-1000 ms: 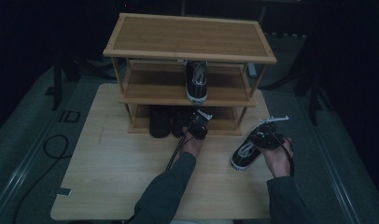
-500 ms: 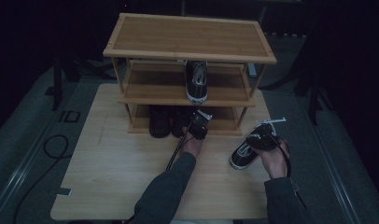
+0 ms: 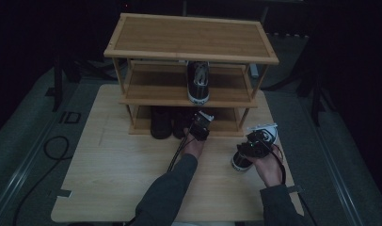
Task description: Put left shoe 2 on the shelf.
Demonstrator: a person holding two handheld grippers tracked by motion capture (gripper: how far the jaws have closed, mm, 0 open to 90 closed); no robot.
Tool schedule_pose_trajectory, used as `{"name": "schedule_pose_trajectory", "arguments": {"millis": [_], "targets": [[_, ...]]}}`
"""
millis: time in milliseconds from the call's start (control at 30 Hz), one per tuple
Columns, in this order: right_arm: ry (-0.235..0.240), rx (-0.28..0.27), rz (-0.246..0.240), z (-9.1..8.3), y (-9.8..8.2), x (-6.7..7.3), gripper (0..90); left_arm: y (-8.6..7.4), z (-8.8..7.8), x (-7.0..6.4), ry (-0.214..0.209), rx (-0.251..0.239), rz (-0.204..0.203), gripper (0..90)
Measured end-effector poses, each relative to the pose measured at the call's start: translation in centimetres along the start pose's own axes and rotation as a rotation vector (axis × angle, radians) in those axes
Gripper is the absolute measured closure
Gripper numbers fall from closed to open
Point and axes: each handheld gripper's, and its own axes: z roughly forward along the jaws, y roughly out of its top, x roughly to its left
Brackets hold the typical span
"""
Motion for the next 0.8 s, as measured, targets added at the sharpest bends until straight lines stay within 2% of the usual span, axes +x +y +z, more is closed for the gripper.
{"name": "schedule_pose_trajectory", "arguments": {"millis": [367, 533, 800], "targets": [[-0.001, 0.014, -0.044, -0.7, -0.8, 1.6, 73.5, 0.0, 0.0, 0.0, 0.001, -0.001, -0.002, 90.0], [-0.009, 0.019, -0.055, -0.9, -1.1, 1.9, 80.6, 0.0, 0.0, 0.0, 0.001, 0.001, -0.001, 90.0], [-0.034, 0.022, -0.084, -1.3, -1.5, 2.5, 84.6, 0.0, 0.0, 0.0, 0.0, -0.001, -0.002, 90.0]]}}
